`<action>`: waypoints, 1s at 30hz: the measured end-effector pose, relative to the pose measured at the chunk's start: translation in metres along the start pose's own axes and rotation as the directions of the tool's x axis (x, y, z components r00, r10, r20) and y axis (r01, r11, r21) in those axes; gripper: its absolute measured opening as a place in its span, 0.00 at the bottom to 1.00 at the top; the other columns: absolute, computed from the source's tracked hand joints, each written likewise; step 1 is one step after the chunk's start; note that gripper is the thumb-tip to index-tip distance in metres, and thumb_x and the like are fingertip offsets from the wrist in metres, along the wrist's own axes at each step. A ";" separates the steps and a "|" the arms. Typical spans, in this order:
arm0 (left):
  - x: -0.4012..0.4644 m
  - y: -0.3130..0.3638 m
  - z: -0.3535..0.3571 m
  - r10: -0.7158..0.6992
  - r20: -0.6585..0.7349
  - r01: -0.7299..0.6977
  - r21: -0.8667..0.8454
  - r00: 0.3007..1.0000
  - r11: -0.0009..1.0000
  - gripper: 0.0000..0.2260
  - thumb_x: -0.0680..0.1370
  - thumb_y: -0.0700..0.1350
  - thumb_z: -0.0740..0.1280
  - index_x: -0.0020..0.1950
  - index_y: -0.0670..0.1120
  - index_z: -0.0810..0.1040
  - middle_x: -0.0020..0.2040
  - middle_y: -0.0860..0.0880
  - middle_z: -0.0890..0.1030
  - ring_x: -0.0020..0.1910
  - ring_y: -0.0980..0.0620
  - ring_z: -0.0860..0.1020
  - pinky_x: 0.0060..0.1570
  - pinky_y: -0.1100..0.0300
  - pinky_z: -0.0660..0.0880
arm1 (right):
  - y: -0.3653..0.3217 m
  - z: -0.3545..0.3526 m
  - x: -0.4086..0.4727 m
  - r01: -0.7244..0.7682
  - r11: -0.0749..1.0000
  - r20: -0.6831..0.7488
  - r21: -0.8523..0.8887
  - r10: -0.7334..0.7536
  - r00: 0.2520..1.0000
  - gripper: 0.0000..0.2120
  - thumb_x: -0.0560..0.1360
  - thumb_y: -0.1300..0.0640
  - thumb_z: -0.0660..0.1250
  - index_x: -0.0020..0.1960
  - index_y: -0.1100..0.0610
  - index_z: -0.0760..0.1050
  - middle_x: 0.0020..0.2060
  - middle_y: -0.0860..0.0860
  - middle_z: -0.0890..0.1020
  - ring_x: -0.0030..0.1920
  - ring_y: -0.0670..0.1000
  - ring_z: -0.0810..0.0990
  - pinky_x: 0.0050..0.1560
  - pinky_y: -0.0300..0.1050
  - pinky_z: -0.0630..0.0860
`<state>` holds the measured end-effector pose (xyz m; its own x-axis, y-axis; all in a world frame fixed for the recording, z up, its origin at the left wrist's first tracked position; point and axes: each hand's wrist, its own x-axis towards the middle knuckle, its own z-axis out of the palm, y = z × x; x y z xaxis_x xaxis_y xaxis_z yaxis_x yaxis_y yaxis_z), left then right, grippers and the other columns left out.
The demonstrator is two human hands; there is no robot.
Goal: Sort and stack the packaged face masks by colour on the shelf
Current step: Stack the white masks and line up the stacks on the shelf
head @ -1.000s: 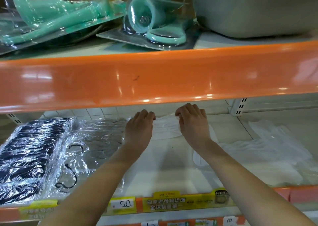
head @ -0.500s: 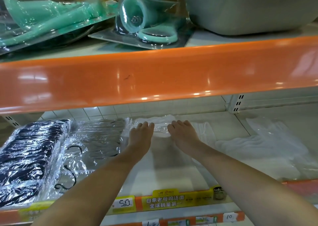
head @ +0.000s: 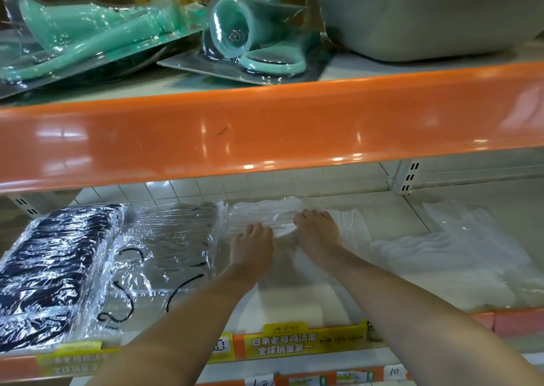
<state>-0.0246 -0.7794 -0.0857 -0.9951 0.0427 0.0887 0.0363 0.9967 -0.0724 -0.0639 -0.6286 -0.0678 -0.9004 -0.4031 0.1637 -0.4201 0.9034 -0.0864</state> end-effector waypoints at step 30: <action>-0.006 0.091 -0.046 0.029 -0.026 -0.037 -0.404 0.999 0.914 0.14 0.80 0.42 0.56 0.65 0.47 0.72 0.60 0.48 0.77 0.58 0.47 0.74 0.55 0.55 0.67 | 0.049 0.002 -0.073 -0.119 0.942 -0.201 0.313 0.188 0.962 0.11 0.75 0.59 0.66 0.57 0.58 0.77 0.55 0.53 0.78 0.55 0.57 0.77 0.51 0.49 0.71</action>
<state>-0.0113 -0.6853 -0.0472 -0.9909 0.0733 0.1125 0.1070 0.9374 0.3315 -0.0190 -0.5547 -0.0858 -0.9219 -0.1886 0.3383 -0.3244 0.8534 -0.4081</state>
